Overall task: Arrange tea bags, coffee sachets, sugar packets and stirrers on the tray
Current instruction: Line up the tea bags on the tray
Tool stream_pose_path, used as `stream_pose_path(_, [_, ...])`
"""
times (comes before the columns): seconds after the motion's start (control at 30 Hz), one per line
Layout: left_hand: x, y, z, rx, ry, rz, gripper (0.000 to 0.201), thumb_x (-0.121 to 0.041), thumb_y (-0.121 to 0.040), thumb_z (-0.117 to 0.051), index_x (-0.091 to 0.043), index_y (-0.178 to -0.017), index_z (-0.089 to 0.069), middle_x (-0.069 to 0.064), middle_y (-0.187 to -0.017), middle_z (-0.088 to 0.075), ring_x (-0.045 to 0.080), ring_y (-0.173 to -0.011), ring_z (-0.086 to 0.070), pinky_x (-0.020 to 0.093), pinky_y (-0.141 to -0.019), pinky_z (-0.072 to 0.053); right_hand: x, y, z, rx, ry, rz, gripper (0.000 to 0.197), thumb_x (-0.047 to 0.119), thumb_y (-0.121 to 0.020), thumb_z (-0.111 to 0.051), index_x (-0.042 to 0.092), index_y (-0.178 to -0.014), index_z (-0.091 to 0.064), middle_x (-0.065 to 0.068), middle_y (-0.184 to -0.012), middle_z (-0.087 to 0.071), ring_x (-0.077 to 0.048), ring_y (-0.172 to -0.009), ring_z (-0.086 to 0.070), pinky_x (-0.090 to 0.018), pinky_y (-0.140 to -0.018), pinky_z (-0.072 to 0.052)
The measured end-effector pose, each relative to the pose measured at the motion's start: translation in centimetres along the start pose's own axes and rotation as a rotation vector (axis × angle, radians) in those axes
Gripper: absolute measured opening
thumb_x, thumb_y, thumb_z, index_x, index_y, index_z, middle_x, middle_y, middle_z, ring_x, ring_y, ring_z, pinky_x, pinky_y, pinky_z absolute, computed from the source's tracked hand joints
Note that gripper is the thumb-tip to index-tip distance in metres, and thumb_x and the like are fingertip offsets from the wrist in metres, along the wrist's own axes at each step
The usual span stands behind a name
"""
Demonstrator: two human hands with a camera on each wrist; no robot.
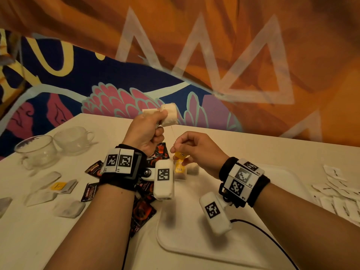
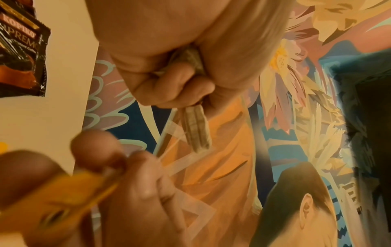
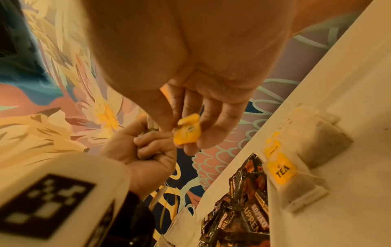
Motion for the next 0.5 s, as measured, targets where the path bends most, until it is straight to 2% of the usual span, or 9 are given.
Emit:
stream_pose_path(0.1, [0.1,-0.1,0.0,-0.008,-0.015,-0.02,0.002,-0.013,-0.093,-0.055,-0.014,-0.092,-0.054,0.001,-0.073,-0.049,0.003,-0.039,-0.034,0.015,-0.034,-0.025,0.0,0.3,0.3,0.001,0.01,-0.002,0.01,0.005,-0.09,-0.061,0.013,-0.084,-0.062,-0.017,-0.097,-0.069,-0.023,-0.08,-0.065,-0.035,-0.069,-0.055])
stream_pose_path(0.23, [0.0,-0.4,0.6,-0.045,-0.035,-0.073,0.005,-0.012,-0.09,-0.06,-0.013,-0.095,-0.059,-0.001,-0.069,-0.048,0.004,-0.041,-0.034,0.016,-0.036,-0.026,0.1,0.7,1.3,-0.032,0.151,0.017,0.01,0.006,-0.088,-0.066,0.015,-0.093,-0.066,-0.007,-0.082,-0.072,-0.014,-0.072,-0.065,-0.028,-0.067,-0.055])
stream_pose_path(0.37, [0.0,-0.6,1.2,-0.114,-0.13,-0.157,0.009,-0.011,-0.087,-0.064,-0.009,-0.096,-0.063,0.003,-0.064,-0.045,0.006,-0.042,-0.036,0.019,-0.038,-0.029,0.7,0.7,2.6,-0.097,0.18,0.032,0.014,0.01,-0.084,-0.072,0.019,-0.094,-0.068,-0.002,-0.078,-0.074,-0.011,-0.074,-0.067,-0.025,-0.068,-0.051])
stream_pose_path(0.43, [-0.2,-0.3,0.4,-0.094,-0.225,-0.222,0.011,-0.009,-0.086,-0.065,-0.012,-0.096,-0.065,0.004,-0.063,-0.048,0.008,-0.043,-0.038,0.02,-0.04,-0.03,1.5,0.6,3.4,-0.139,0.125,0.052,0.011,0.01,-0.083,-0.073,0.018,-0.088,-0.069,-0.002,-0.078,-0.074,-0.011,-0.073,-0.068,-0.026,-0.067,-0.052])
stream_pose_path(0.5, [-0.3,0.2,-1.3,-0.002,-0.345,-0.289,0.014,-0.009,-0.087,-0.065,-0.017,-0.098,-0.067,0.004,-0.063,-0.053,0.01,-0.046,-0.041,0.022,-0.042,-0.032,2.2,0.4,4.2,-0.184,0.016,0.069,0.008,0.01,-0.082,-0.073,0.016,-0.086,-0.07,-0.004,-0.08,-0.074,-0.013,-0.072,-0.069,-0.027,-0.065,-0.053])
Point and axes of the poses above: each hand's wrist, its own y-axis away from the middle knuckle, its own z-axis out of the back of the hand, x = y × z, the point moved 10 cm from there along -y, towards the middle knuckle
